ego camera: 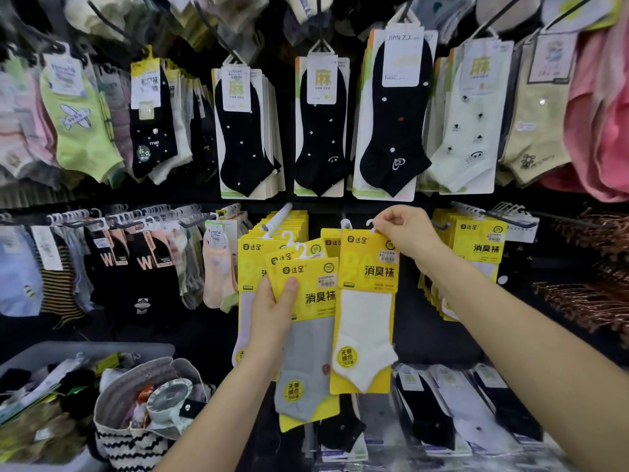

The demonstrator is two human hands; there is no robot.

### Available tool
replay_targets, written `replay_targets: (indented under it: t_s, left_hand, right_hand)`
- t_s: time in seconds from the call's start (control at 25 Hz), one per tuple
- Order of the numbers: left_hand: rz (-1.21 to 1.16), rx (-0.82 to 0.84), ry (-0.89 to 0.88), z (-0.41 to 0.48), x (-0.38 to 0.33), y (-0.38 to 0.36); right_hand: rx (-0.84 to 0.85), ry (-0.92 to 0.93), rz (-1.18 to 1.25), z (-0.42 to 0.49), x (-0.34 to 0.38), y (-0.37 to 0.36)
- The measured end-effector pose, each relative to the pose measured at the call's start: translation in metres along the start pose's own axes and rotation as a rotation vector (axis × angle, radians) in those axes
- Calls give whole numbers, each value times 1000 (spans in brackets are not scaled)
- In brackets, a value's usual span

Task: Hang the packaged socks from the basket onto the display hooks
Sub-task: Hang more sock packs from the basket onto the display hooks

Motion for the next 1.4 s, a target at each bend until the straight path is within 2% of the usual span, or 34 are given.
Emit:
replay_targets:
  t_s: [0.24, 0.48, 0.56, 0.68, 0.8, 0.88, 1.08, 1.2, 1.4]
  left_hand:
    - [70, -23, -159, -9, -39, 27]
    - [130, -14, -159, -5, -41, 27]
    - [137, -25, -147, 0, -36, 25]
    - [126, -40, -103, 5, -25, 20]
    - [113, -43, -84, 4, -15, 7]
    - [121, -9, -93, 2, -11, -7]
    - [150, 54, -108, -4, -6, -36]
    - [155, 72, -85, -5, -2, -43]
    - [110, 45, -49, -5, 1, -42]
  right_hand:
    - [49, 16, -108, 16, 8, -27]
    - [18, 21, -260, 16, 10, -34]
    - [-44, 54, -287, 10, 13, -24]
    - [-180, 239, -232, -16, 35, -10]
    - [14, 351, -286, -45, 50, -35]
    - [105, 319, -308, -53, 46, -44]
    - [19, 213, -161, -50, 33, -19]
    - [60, 219, -199, -47, 30, -14]
    - [26, 183, -197, -47, 21, -14]
Point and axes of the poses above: each hand's wrist, its own z-axis towards the middle knuckle, its own y-axis out of the back of the hand, x = y × z, the point moved 10 cm from there along z, towards the middle knuckle, and after that the axes turned 6 degrees about -z, right-handed, at the moved point
